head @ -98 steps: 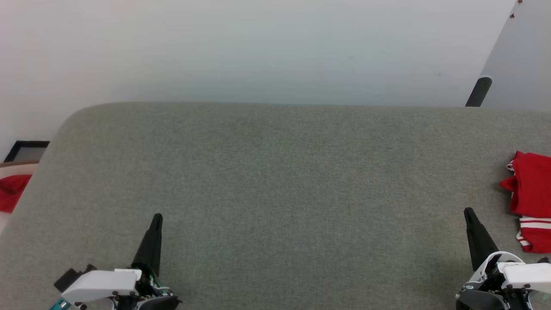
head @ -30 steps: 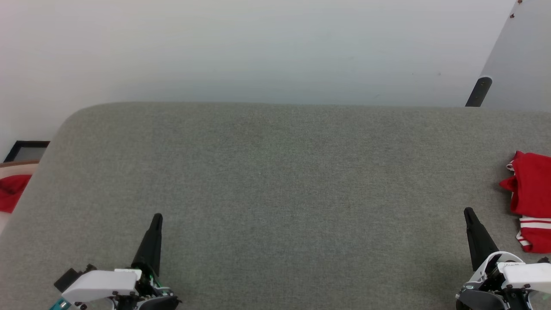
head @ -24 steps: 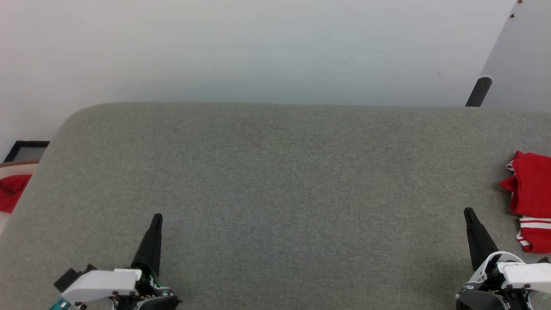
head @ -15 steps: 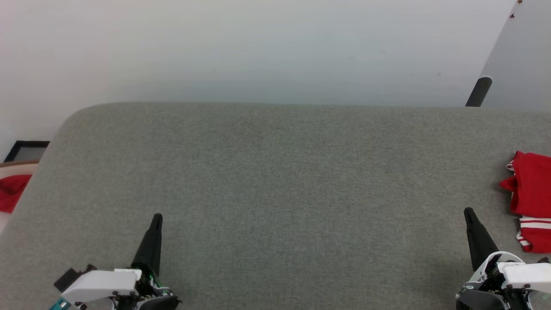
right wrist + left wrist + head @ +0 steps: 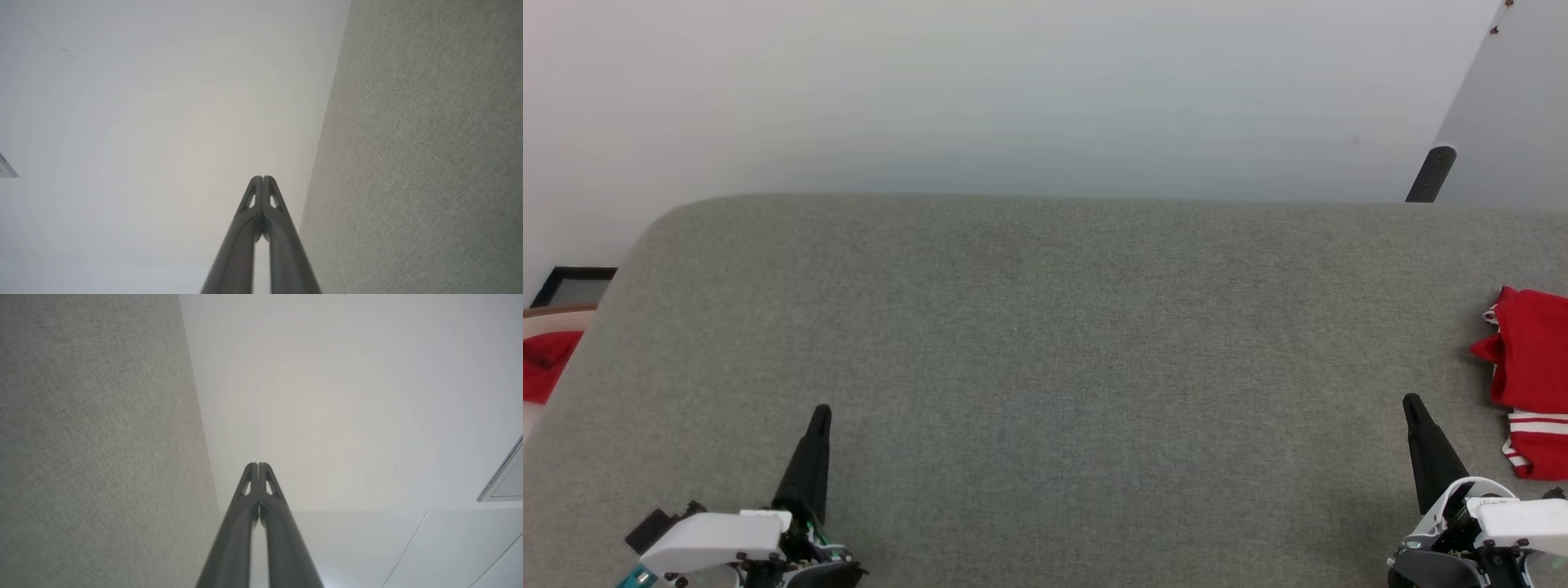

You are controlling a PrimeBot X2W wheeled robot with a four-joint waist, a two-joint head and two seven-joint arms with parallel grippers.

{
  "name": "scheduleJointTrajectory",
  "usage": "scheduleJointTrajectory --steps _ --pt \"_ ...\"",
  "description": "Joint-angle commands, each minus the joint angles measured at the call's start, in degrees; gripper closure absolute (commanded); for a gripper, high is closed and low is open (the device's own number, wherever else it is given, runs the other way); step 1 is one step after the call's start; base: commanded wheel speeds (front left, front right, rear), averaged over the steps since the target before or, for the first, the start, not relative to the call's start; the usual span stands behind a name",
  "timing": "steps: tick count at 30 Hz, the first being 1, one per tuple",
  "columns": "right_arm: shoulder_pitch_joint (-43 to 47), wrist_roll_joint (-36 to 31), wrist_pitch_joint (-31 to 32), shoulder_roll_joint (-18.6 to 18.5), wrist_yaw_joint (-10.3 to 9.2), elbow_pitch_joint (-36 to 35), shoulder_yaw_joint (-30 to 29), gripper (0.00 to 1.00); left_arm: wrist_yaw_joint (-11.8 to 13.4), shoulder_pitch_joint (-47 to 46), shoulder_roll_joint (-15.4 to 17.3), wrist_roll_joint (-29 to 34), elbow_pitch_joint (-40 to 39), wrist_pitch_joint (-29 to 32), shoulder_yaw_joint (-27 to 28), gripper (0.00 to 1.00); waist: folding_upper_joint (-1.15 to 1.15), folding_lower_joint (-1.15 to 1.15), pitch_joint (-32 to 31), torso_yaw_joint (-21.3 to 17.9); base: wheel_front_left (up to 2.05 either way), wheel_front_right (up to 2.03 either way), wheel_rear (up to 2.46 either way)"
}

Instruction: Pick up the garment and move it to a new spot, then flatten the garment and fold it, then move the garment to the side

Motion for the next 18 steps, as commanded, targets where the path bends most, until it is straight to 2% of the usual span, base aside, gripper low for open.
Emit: scheduleJointTrajectory --steps 1,18 --pt "-0.1 0.2 0.0 0.2 0.02 0.0 0.0 1.00 -0.2 -0.5 0.0 -0.2 -0.1 0.1 0.2 1.00 0.00 0.00 0.0 0.0 0.00 0.00 0.00" --pt "-0.1 0.2 0.0 0.2 0.02 0.0 0.0 1.00 -0.2 -0.5 0.0 -0.2 -0.1 0.1 0.1 1.00 0.00 0.00 0.0 0.0 0.00 0.00 0.00"
